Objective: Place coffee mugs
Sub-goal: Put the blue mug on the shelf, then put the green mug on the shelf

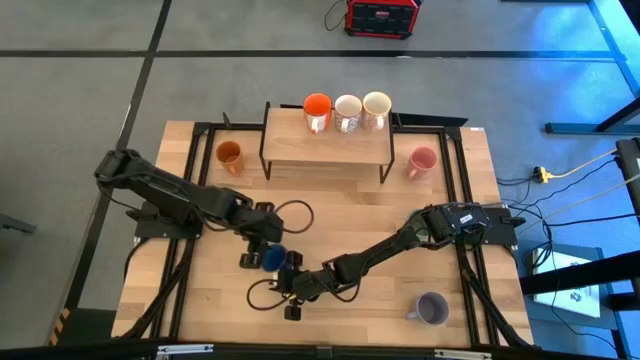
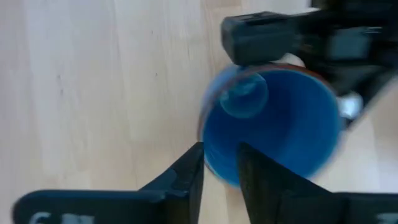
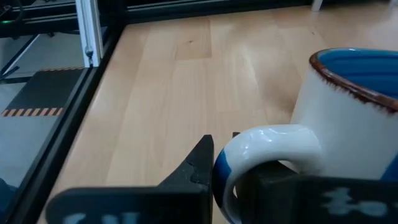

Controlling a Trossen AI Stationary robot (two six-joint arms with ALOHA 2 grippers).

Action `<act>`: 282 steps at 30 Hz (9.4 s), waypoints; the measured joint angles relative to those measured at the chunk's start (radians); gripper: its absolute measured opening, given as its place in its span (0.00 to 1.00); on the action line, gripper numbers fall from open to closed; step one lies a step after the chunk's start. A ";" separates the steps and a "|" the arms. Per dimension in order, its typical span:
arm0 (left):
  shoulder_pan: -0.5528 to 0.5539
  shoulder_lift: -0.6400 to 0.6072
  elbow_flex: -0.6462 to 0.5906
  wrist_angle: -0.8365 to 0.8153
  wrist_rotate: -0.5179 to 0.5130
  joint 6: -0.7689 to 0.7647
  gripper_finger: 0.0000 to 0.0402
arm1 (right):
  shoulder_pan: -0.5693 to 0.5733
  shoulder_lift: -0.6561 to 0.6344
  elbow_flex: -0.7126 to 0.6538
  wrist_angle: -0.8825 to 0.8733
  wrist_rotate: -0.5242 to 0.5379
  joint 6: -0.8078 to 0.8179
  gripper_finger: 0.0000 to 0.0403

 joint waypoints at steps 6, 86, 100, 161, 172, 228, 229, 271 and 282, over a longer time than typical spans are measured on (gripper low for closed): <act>-0.007 -0.191 0.000 -0.146 -0.006 -0.079 0.28 | -0.009 -0.017 0.000 -0.004 -0.009 -0.007 0.05; -0.216 -0.706 -0.001 -0.182 -0.638 -0.317 0.29 | -0.741 -0.168 0.113 0.042 -0.296 -0.312 0.05; -0.216 -0.706 -0.002 -0.164 -0.638 -0.298 0.29 | -0.753 -0.124 0.114 0.077 -0.323 -0.331 0.05; -0.217 -0.709 -0.002 -0.149 -0.629 -0.290 0.28 | -0.550 -0.180 0.615 -0.885 0.089 -0.184 0.52; -0.217 -0.737 -0.050 -0.125 -0.595 -0.303 0.28 | -0.358 -0.315 0.616 -0.969 -0.042 -0.178 0.52; -0.147 -0.526 -0.264 0.224 -0.568 -0.458 0.28 | -0.100 -1.126 -0.728 -1.459 -0.049 1.337 0.52; -0.139 -0.521 -0.264 0.222 -0.559 -0.447 0.28 | -0.111 -1.126 -0.728 -1.463 -0.060 1.327 0.52; -0.075 -0.482 -0.264 0.219 -0.468 -0.403 0.28 | -0.184 -1.017 -0.810 -1.222 -0.139 1.202 0.40; -0.075 -0.482 -0.264 0.219 -0.468 -0.403 0.28 | -0.183 -1.000 -0.811 -1.212 -0.123 1.055 0.02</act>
